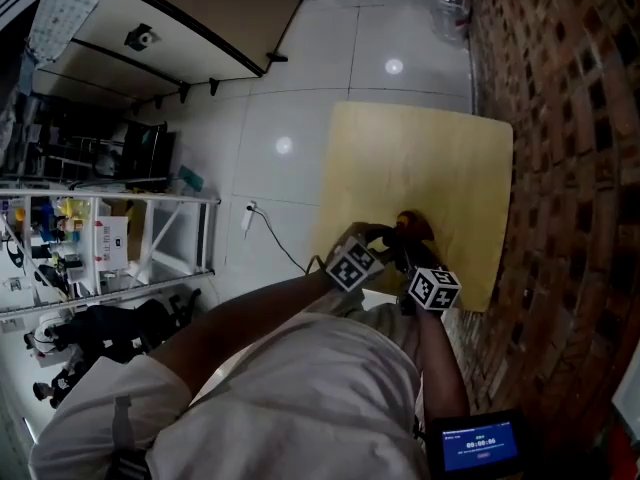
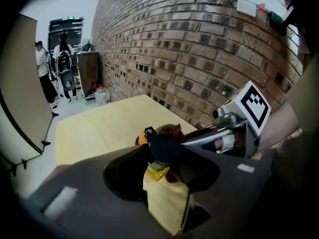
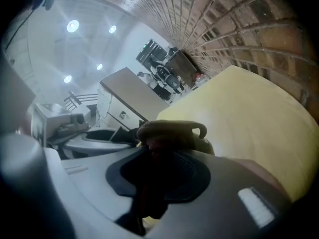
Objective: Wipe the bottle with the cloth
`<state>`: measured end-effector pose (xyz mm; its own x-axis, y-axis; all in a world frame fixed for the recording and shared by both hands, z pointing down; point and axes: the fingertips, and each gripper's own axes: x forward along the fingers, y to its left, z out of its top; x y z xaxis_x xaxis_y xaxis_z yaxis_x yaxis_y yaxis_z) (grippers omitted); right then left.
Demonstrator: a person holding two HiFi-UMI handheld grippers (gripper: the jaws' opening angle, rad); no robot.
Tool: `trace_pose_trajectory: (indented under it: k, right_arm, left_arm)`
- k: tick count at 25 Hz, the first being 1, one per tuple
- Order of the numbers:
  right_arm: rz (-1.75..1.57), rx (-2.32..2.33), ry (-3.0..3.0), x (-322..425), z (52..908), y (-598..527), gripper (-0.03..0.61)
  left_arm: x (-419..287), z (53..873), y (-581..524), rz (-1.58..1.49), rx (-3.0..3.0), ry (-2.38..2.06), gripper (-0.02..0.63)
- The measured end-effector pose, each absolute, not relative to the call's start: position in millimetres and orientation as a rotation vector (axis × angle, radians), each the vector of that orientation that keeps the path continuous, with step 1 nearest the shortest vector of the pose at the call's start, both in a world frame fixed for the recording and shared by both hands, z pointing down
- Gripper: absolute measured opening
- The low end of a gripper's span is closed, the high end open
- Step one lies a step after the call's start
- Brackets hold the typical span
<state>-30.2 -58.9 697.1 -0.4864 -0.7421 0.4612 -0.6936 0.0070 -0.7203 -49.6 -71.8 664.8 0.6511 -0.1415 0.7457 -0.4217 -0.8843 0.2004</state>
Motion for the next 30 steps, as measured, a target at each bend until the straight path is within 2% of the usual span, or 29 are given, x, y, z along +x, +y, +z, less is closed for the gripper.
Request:
trace_pose_trajectory:
  k: [8,17,20,25,30]
  right_arm:
    - [-1.555,-1.710,2.175,-30.8,741.3,-70.9,0.083]
    - [-1.770,-1.914,2.266,-33.4,823.7,-75.1,0.083]
    - [-1.761,-1.898,2.380,-36.5,823.2,-78.5,0.084]
    - [-1.775,-1.855,2.020,-6.4,797.8,-55.2,0.085]
    - [-1.730,-1.781,1.900,-8.3,778.3,-17.3,0.086]
  left_arm:
    - [-54.5,668.1,-71.3,1.092,2.493,-0.458,0.187]
    - [-54.7,669.8,-76.0,1.093,2.464,-0.502,0.187]
    - [-60.6,670.4,-88.3,1.053,2.408,-0.590,0.183]
    - [-63.3,669.4,-100.7,1.006,2.302,-0.766,0.183]
    - [-56.3,666.3,-80.6,1.121,2.397,-0.759,0.208]
